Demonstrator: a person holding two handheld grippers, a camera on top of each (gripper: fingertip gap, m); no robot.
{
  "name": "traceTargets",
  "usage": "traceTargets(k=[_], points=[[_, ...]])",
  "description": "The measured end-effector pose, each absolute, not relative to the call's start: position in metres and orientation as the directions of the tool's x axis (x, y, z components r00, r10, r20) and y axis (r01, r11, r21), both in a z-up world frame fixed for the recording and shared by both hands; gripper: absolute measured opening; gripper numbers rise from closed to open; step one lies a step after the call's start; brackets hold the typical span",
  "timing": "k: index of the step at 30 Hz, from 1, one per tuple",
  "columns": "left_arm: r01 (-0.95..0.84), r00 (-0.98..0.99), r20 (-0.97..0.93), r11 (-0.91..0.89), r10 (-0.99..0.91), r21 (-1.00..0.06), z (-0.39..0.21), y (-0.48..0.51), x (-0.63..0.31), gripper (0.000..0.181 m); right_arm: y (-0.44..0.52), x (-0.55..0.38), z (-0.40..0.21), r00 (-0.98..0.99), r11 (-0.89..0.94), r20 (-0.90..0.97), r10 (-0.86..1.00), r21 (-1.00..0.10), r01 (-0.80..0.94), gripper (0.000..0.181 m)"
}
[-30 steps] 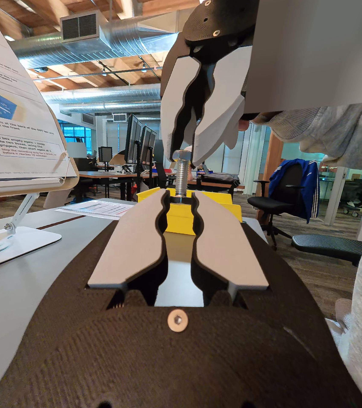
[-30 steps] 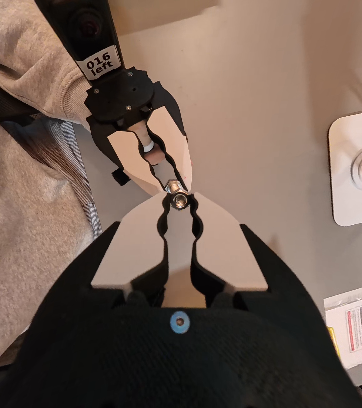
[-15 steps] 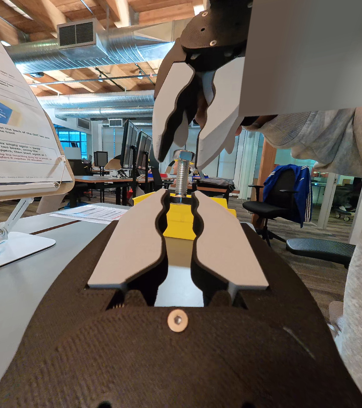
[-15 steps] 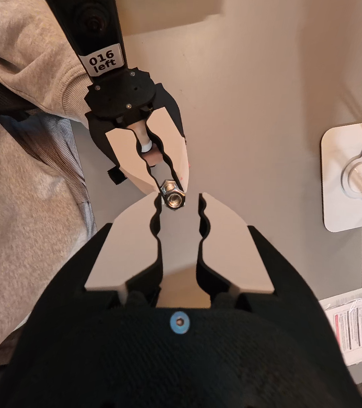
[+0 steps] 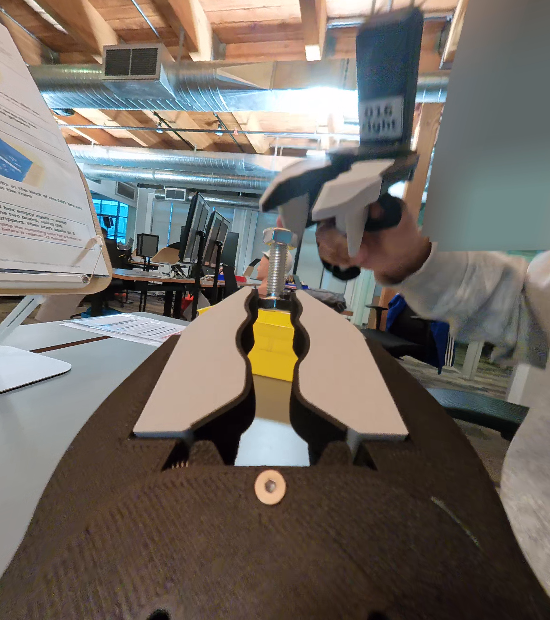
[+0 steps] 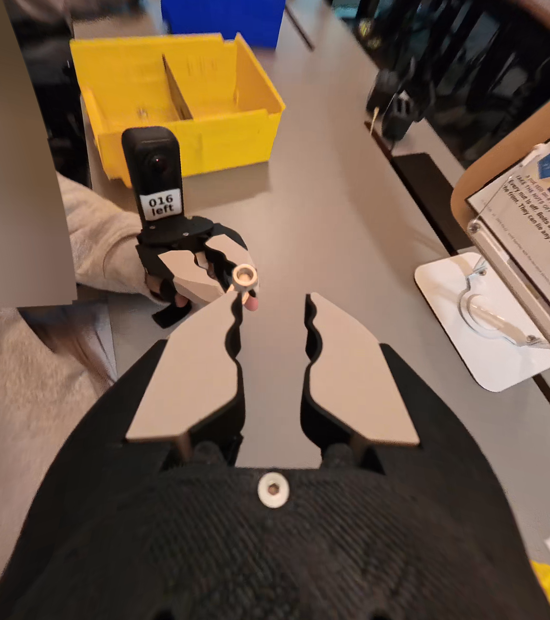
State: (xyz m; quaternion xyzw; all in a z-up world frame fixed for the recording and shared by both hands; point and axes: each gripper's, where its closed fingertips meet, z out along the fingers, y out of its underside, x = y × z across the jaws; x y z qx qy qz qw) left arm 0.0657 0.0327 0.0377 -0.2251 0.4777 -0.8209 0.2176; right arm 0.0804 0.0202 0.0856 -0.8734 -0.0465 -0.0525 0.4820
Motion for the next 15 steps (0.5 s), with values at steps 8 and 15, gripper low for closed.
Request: traceTargets(k=[8,15], points=[[0.178,-0.808,0.157,-0.49,-0.567,-0.853,0.053,0.043,0.059,0.019,0.017,0.069,0.071,0.999,-0.079,-0.005,0.041,-0.997,-0.002,0.012],[0.16,-0.821,0.166,-0.5,-0.546,-0.851,0.05,0.042,0.06,0.019,0.026,0.054,0.06,0.988,-0.081,-0.043,0.146,-0.996,-0.031,0.019]])
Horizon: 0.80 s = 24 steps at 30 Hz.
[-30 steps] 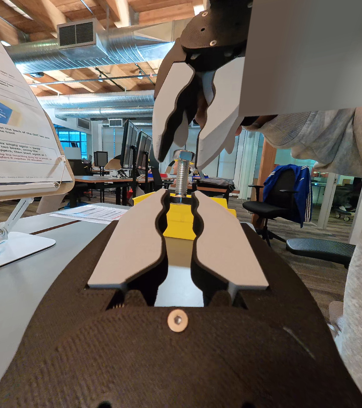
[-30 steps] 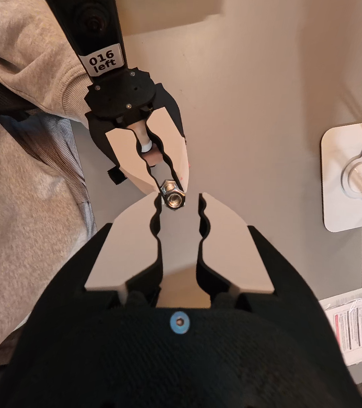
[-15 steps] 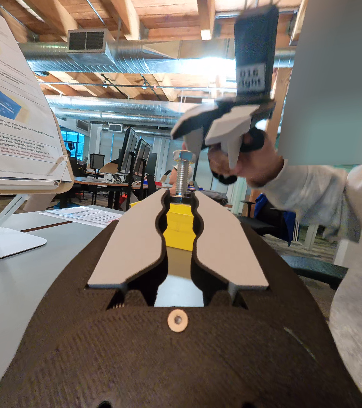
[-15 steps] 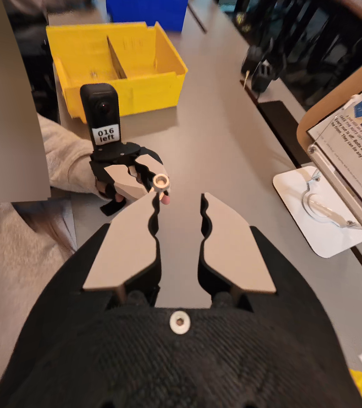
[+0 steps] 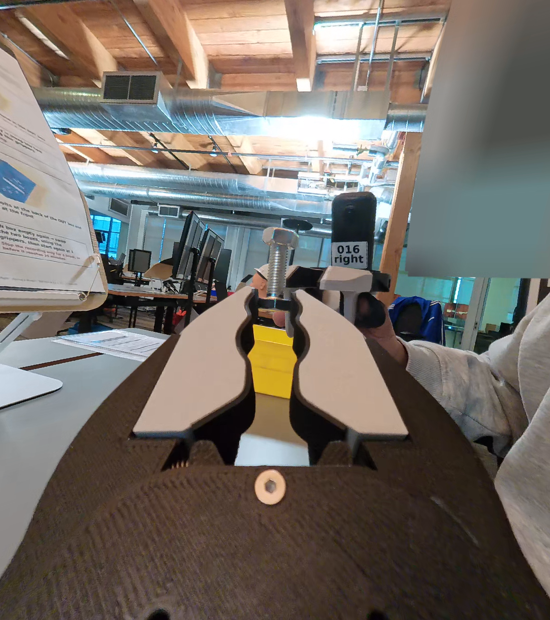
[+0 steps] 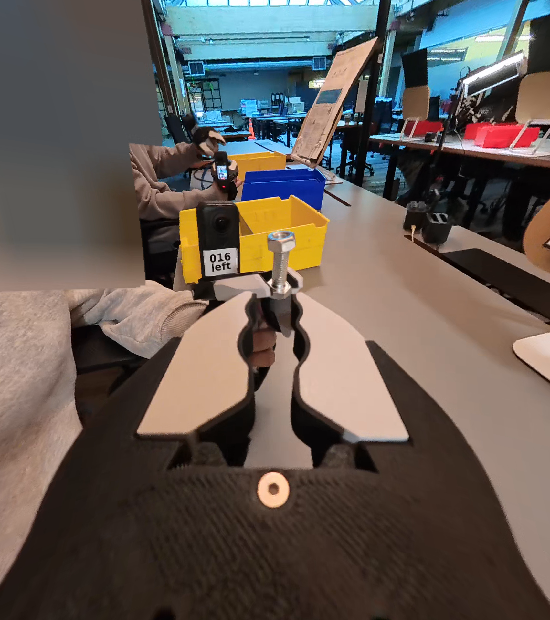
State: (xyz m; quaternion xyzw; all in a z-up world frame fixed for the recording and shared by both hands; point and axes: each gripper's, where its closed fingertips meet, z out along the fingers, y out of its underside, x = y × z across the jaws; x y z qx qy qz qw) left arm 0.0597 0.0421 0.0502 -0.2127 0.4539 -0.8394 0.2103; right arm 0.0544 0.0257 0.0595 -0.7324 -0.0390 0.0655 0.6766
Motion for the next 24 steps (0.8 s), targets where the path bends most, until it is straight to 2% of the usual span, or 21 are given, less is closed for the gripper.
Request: traceTargets(k=[4,24], points=[[0.143,-0.837,0.167,-0.503,-0.521,-0.852,0.049,0.037,0.057,0.018,0.029,0.053,0.061,0.991,-0.065,0.002,0.133,-0.998,0.011,0.018],[0.097,-0.873,0.188,-0.537,-0.451,-0.838,0.049,0.031,0.051,0.018,0.04,0.049,0.066,0.983,-0.032,0.008,0.186,-0.999,0.014,0.02]])
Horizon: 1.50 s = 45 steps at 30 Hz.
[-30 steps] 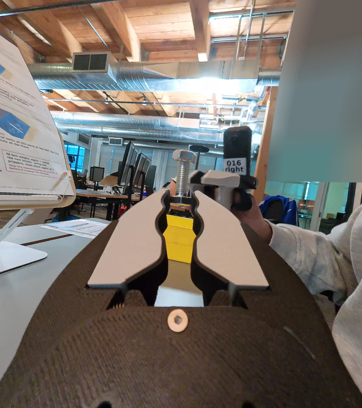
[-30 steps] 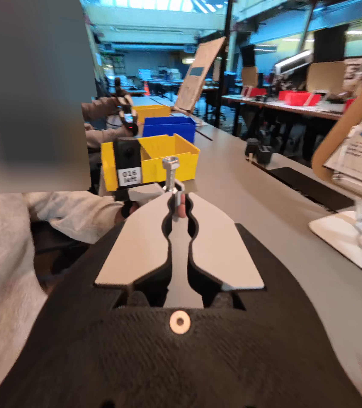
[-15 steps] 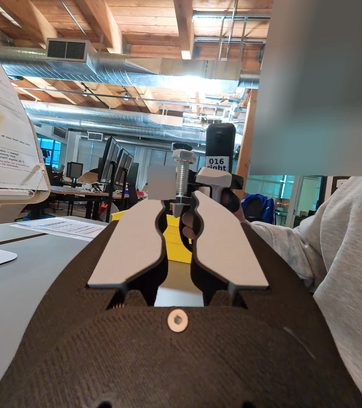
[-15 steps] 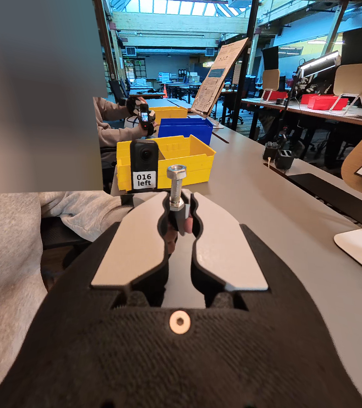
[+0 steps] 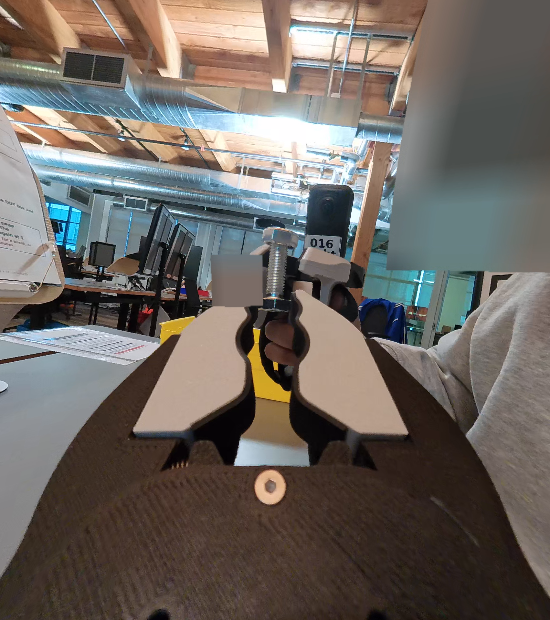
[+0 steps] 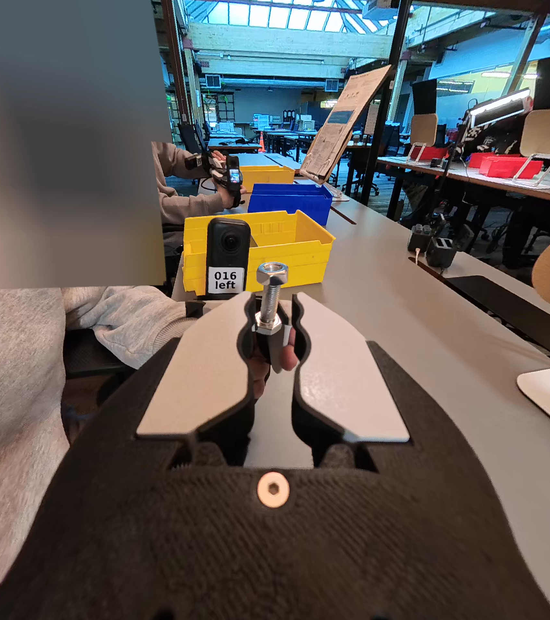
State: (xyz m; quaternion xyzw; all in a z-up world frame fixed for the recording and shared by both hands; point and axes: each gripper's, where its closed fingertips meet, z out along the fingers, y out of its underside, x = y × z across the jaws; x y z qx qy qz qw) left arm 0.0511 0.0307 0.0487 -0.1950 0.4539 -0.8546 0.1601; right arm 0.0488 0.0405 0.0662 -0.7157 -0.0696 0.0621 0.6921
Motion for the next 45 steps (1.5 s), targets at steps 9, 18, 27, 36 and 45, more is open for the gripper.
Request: traceTargets(k=[9,18,27,36,45], points=[[0.093,-0.873,0.189,-0.533,-0.45,-0.841,0.048,0.03,0.051,0.018,0.039,0.051,0.069,0.986,-0.063,0.068,0.154,-0.995,0.078,0.029],[0.117,-0.859,0.136,-0.449,-0.493,-0.886,0.04,0.02,0.053,0.018,0.034,0.052,0.068,0.983,-0.238,0.151,0.104,-0.956,0.172,0.039],[0.149,-0.843,0.074,-0.363,-0.533,-0.92,0.032,0.013,0.054,0.019,0.019,0.053,0.057,0.975,-0.463,0.209,0.076,-0.858,0.22,0.037],[0.131,-0.844,0.076,-0.341,-0.532,-0.931,0.024,0.01,0.057,0.019,0.008,0.049,0.058,0.952,-0.631,0.247,0.183,-0.713,0.306,0.03],[0.137,-0.841,0.053,-0.305,-0.539,-0.942,0.018,0.008,0.059,0.019,0.01,0.054,0.044,0.922,-0.766,0.281,0.265,-0.52,0.378,0.035]])
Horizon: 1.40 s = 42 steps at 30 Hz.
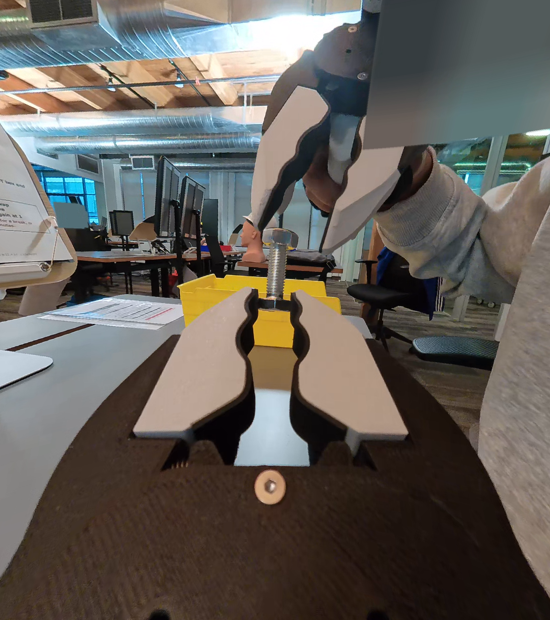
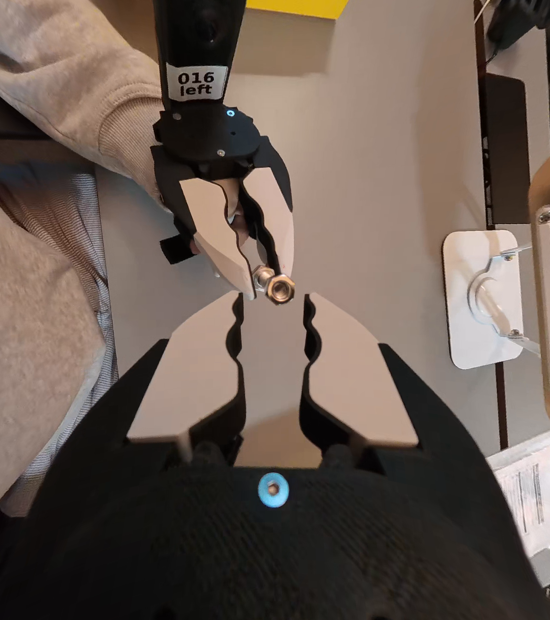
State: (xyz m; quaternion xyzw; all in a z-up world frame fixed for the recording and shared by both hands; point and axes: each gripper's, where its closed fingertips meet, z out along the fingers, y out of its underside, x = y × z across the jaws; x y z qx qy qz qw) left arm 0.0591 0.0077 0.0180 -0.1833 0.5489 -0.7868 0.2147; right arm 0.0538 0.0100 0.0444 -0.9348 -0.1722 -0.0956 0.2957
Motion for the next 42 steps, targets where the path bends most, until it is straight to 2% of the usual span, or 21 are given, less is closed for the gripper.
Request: traceTargets(k=[5,10,13,21,28,33,37,42], points=[[0.144,-0.845,0.034,-0.288,-0.534,-0.947,0.017,0.004,0.057,0.019,0.012,0.053,0.04,0.917,-0.773,0.288,0.277,-0.499,0.39,0.034],[0.154,-0.844,0.017,-0.271,-0.537,-0.95,0.016,0.002,0.056,0.019,0.011,0.052,0.041,0.913,-0.769,0.293,0.282,-0.5,0.398,0.019],[0.152,-0.845,0.018,-0.273,-0.534,-0.95,0.016,0.002,0.055,0.019,0.01,0.052,0.041,0.913,-0.766,0.298,0.279,-0.504,0.399,0.018],[0.141,-0.85,0.037,-0.295,-0.525,-0.945,0.018,0.003,0.055,0.019,0.004,0.055,0.046,0.934,-0.717,0.282,0.218,-0.603,0.35,0.018],[0.091,-0.856,0.111,-0.357,-0.505,-0.93,0.019,0.01,0.06,0.019,-0.01,0.069,0.056,0.982,-0.589,0.168,0.084,-0.787,0.185,0.018],[-0.019,-0.88,0.235,-0.463,-0.413,-0.886,0.02,0.018,0.063,0.019,-0.031,0.073,0.045,0.997,-0.416,-0.072,0.019,-0.908,-0.058,0.018],[-0.003,-0.855,0.24,-0.458,-0.459,-0.889,0.019,0.025,0.07,0.019,-0.053,0.071,0.031,0.972,-0.335,-0.237,0.0,-0.915,-0.223,0.018],[-0.002,-0.791,0.297,-0.483,-0.535,-0.875,0.038,0.03,0.087,0.019,-0.078,0.081,-0.004,0.982,-0.379,-0.137,-0.132,-0.908,-0.177,0.018]])
